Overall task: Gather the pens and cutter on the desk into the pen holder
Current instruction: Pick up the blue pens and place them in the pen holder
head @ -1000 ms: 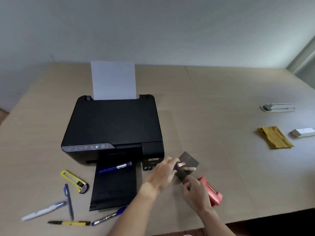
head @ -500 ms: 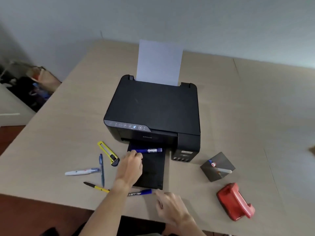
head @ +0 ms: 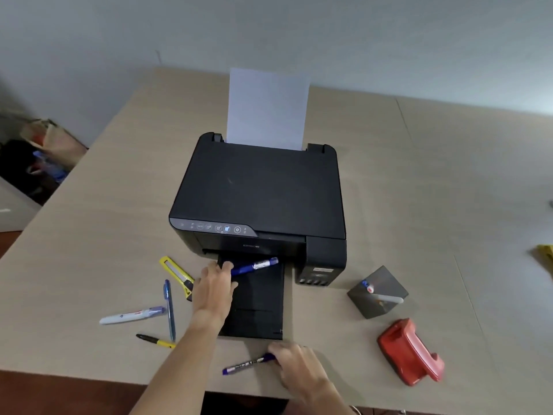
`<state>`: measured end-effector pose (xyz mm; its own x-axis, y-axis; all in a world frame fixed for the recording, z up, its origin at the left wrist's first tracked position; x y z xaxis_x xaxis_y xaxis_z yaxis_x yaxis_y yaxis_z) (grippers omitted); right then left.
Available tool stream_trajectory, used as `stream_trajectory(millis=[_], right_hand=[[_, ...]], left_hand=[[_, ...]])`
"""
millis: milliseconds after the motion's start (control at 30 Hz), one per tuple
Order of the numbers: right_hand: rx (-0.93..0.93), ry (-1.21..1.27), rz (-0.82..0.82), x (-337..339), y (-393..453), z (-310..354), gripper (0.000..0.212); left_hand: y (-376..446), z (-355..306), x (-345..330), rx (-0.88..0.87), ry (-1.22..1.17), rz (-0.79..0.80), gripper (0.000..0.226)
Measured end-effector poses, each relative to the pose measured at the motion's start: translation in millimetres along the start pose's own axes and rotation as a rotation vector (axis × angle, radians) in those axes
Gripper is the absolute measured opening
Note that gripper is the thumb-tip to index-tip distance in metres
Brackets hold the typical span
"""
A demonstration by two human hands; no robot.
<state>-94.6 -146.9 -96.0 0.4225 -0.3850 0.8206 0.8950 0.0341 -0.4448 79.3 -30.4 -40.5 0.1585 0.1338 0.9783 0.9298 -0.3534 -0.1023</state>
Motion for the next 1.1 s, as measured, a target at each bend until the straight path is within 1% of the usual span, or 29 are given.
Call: stream_trajectory(millis=[200,333,400,500,567,700,800,967,1100], right_hand=[[-0.067,-0.009,-0.187,23.6,-14.8,-40.1,0.025],[-0.101,0.037,-0.342,40.3,-21.2,-60.0,0.022],[-0.106,0.028,-0.38,49.7,-23.1,-68.0,0.02],[-0.113,0.038,-0.424,68.8,-29.7,-76.4,0.015],[-0.102,0.064,-0.477,84.0,-37.6,-80.0,0.01],[-0.04,0.068,-0.608,115.3,-58.2,-83.6,0.007],[-0.022,0.01,-0.724,139.8,-72.1,-90.2,0.007],[-0.128,-0.017,-0.913,178.7,-94.9,-117.4,0.006],[-0.259,-0.023,-0.988,199.3,-114.4,-146.6,0.01]], left_hand=[[-0.8,-9.1,-2.1,-0.006,0.001,0.024,0.028],[-9.8,-22.1,-1.5,-0.123,0.002,-0.002,0.022],[-15.5,-32.2,1.0,-0.19,-0.094,-0.007,0.018],[-19.7,-43.8,10.3,-0.228,-0.327,-0.023,0.014],[-19.4,-51.2,19.1,-0.275,-0.417,-0.05,0.012],[-17.7,-71.1,35.5,-0.373,-0.479,-0.087,0.003],[-14.1,-92.2,45.1,-0.452,-0.48,-0.072,0.008],[-6.0,-138.6,61.5,-0.588,-0.501,-0.053,0.01],[-3.0,-179.7,75.8,-0.71,-0.557,-0.062,0.008]])
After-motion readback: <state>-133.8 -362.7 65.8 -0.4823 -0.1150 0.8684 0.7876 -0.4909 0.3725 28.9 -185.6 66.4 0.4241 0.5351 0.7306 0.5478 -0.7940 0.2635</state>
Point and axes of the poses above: each hand's wrist, its own y-axis towards the middle knuckle, its own x-axis out of the back of the hand, z = x × y, the point moved 5 cm from there along y, towards the middle knuckle, and after that the axes turned 2 degrees about -z, right-handed, at the moved point
